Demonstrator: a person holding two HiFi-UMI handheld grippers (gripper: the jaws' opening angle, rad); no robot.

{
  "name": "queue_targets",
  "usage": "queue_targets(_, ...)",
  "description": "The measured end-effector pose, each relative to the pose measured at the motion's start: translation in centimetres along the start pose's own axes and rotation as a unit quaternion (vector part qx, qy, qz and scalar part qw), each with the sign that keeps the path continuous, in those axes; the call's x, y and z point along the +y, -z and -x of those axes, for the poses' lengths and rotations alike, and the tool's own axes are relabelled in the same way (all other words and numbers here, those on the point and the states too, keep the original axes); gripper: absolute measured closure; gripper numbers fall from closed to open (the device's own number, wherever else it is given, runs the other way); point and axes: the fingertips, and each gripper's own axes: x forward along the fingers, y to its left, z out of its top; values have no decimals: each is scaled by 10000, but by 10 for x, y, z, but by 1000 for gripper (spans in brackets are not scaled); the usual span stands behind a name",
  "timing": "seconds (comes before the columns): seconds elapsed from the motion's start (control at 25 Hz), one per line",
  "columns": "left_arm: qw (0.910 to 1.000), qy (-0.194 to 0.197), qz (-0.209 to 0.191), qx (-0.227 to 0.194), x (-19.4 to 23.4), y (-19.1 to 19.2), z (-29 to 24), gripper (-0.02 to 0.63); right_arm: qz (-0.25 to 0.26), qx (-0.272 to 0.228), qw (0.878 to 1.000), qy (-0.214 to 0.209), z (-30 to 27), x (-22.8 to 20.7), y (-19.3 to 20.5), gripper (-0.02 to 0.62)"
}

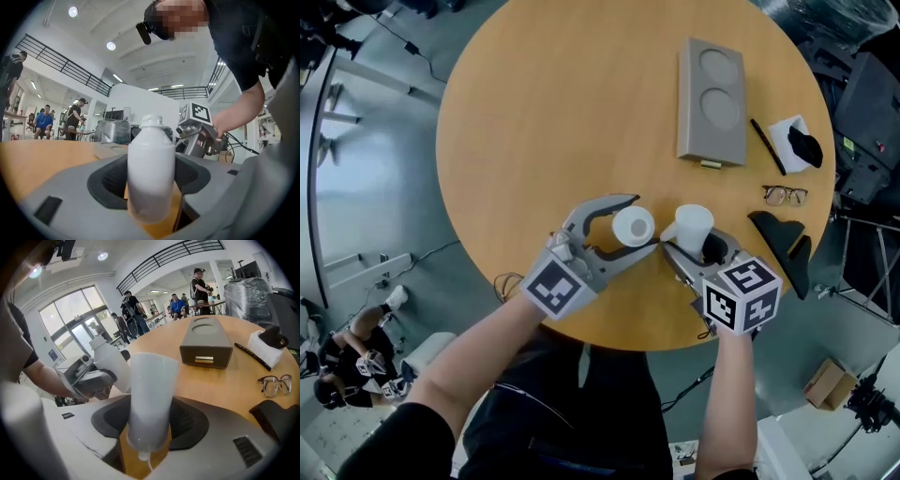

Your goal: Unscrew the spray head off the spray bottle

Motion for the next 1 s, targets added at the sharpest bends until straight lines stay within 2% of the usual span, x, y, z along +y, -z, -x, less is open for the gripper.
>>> queue_targets(0.36, 9988, 110, -122, 452, 0, 48, -6, 302, 20, 227, 9997, -6, -25, -9, 12, 348)
queue_targets(0.88, 9973, 201, -37, 711, 0, 59, 5, 291, 236, 616, 9978, -59, -53, 1, 26, 348)
queue_targets(1.0, 9950, 263, -14, 968, 0, 65, 6, 296, 349, 766, 9965, 3, -61, 0, 29, 348)
